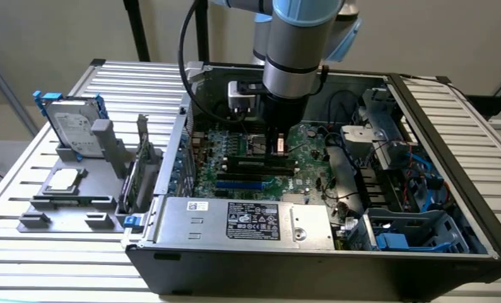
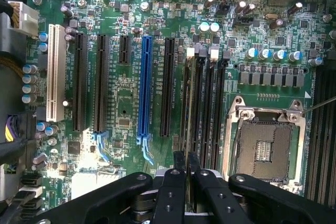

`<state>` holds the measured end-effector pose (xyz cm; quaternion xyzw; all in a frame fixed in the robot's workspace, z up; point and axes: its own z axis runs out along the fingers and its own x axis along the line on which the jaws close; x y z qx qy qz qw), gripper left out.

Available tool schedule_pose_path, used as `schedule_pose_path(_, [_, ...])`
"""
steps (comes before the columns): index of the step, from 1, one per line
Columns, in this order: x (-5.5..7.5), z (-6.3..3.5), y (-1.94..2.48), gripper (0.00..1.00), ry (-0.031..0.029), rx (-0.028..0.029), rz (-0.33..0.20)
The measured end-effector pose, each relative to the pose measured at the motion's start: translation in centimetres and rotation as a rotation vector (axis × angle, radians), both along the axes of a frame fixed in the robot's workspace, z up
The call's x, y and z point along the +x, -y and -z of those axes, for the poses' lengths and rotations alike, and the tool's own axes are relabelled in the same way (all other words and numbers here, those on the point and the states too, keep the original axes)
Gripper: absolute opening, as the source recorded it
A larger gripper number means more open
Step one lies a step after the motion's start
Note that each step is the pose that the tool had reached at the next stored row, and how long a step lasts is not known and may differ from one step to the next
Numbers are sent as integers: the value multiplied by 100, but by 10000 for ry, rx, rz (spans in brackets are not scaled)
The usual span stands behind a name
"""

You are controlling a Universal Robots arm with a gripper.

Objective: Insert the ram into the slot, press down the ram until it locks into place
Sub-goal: 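Insert the ram into the slot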

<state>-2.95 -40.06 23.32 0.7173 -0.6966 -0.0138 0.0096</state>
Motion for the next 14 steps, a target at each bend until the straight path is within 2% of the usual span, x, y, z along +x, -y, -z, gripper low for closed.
schedule_pose_path(7, [-6, 26, 1, 13, 33, 0, -1])
schedule_pose_path(14, [-8, 42, 1, 13, 39, 0, 16])
